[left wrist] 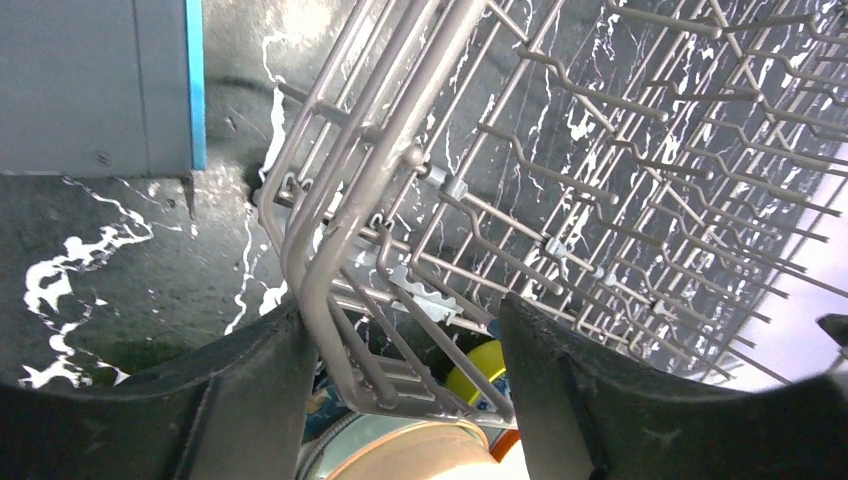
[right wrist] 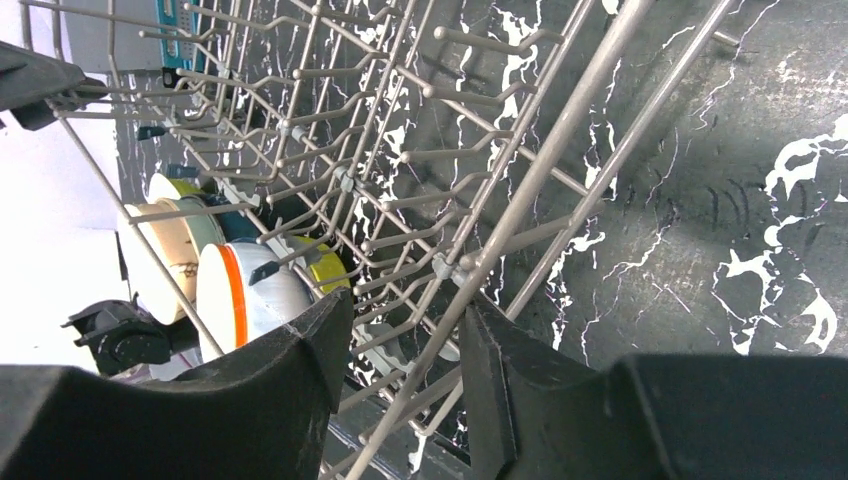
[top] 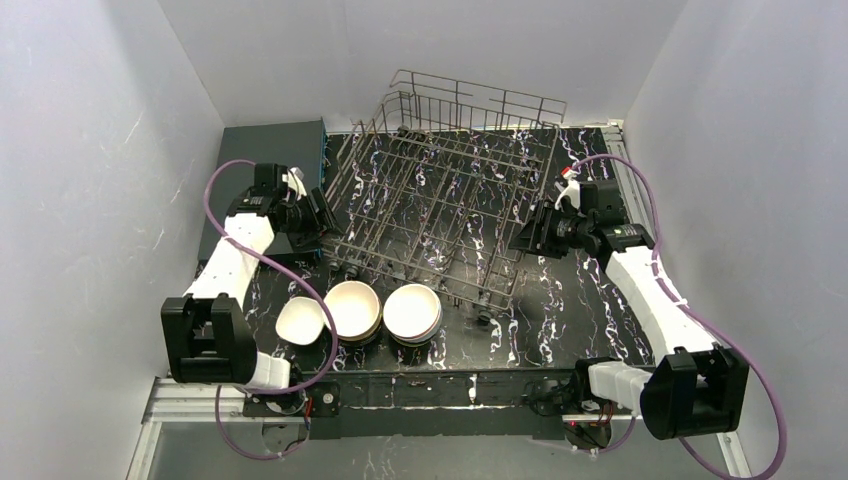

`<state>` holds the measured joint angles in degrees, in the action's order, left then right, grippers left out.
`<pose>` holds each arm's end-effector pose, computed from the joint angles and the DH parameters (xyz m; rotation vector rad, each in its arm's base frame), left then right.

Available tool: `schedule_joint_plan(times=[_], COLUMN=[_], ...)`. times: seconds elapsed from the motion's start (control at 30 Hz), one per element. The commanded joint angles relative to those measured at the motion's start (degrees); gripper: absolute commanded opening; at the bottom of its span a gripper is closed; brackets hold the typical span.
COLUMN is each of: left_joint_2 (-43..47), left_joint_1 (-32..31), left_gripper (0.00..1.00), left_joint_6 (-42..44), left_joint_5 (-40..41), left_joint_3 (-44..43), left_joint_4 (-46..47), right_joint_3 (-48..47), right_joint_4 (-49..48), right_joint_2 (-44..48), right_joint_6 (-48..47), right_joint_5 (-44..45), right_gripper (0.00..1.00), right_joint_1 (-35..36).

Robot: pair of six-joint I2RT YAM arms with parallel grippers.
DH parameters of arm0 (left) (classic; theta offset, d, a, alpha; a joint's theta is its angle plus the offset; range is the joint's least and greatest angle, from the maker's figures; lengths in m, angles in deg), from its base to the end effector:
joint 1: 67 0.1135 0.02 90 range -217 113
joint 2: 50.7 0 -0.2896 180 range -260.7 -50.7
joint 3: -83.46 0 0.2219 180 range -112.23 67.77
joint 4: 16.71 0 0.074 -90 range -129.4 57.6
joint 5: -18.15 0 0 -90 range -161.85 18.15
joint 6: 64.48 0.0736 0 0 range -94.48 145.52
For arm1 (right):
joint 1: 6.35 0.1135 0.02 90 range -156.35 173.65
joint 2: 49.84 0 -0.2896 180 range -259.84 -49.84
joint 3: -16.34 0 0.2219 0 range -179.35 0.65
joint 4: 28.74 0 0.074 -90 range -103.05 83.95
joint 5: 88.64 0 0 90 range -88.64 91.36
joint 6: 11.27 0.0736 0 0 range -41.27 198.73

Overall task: Load the bowls into the dish rack
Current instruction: Adjust the dish rack at the center of the board.

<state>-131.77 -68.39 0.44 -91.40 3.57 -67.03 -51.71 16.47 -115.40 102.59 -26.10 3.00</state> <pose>0.2855 -0.0316 0.2828 -0.3652 2.4728 -0.6179 0.2157 0.0699 0.2923 0.0474 2.3621 0.8439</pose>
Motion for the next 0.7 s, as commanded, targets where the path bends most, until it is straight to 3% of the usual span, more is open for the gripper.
schedule_joint_plan(times=[0.0,0.3,0.67], left_joint_2=[3.0,12.3,26.5], left_joint_1=[-0.5,-0.6,-1.0], left_gripper=[0.57,0.32,0.10], left_joint_6=[-1.9,-8.2,-20.8], left_joint_5=[-6.4,-7.1,-5.0], left_joint_3=[2.7,11.4,24.8], left_joint_4=[1.5,3.2,9.2], right_joint_3=[-2.7,-5.9,-10.2], right_joint_4=[-3.1,-2.8,-6.1], right_joint_2=[-1.1,-5.3,-9.5], right_joint_6=[-0.3,-2.2,0.8], right_joint_5=[0.3,2.5,2.6], right_gripper=[0.51,0.33,0.30], right_joint_1=[-0.2,-0.2,-0.1])
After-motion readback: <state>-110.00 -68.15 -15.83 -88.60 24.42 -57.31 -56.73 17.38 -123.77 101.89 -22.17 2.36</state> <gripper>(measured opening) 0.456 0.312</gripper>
